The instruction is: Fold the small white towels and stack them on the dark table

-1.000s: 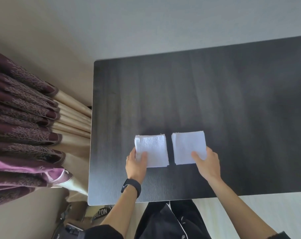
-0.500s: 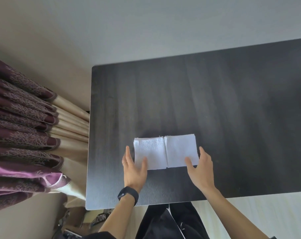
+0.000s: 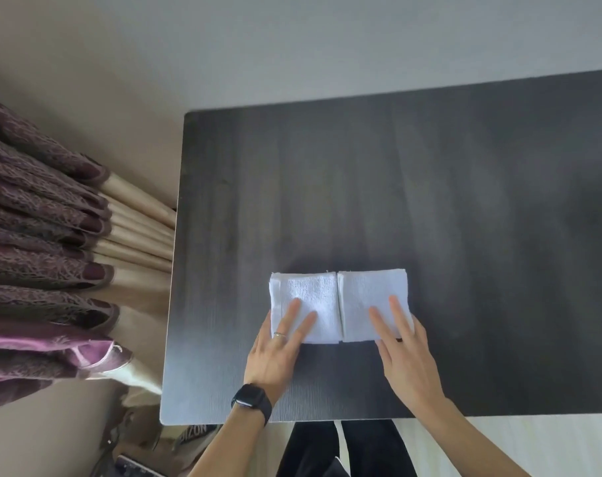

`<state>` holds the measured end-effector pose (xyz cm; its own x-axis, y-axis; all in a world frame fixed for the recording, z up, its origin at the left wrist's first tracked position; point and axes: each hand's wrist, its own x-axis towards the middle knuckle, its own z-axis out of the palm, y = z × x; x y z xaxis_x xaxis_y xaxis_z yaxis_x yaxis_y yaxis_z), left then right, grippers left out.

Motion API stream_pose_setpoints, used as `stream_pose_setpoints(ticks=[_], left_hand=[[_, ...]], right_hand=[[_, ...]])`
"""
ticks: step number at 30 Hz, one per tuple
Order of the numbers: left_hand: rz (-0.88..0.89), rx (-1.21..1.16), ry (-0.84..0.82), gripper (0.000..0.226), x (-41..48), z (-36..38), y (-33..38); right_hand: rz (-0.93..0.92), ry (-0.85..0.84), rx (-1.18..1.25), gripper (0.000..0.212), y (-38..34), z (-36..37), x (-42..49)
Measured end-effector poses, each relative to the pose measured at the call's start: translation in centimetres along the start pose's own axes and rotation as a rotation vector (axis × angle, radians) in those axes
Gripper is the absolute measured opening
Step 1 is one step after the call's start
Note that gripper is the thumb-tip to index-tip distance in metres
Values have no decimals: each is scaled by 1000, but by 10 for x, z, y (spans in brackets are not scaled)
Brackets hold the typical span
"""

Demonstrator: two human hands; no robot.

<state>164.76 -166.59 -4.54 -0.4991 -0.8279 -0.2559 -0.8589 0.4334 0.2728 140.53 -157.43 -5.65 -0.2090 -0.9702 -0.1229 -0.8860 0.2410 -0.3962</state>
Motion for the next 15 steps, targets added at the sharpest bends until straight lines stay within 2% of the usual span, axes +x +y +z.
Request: stream_pose_setpoints(ticks=[3, 9, 15], left_hand=[[-21, -10, 4, 108, 9, -1, 0], [-13, -96, 35, 82, 56, -19, -22], [-22, -80, 108, 75, 146, -55, -59]], right_hand=[[-2, 5, 17, 74, -4, -1, 13], [-3, -18, 35, 74, -17, -5, 74], [-2, -1, 33, 67, -31, -10, 169]])
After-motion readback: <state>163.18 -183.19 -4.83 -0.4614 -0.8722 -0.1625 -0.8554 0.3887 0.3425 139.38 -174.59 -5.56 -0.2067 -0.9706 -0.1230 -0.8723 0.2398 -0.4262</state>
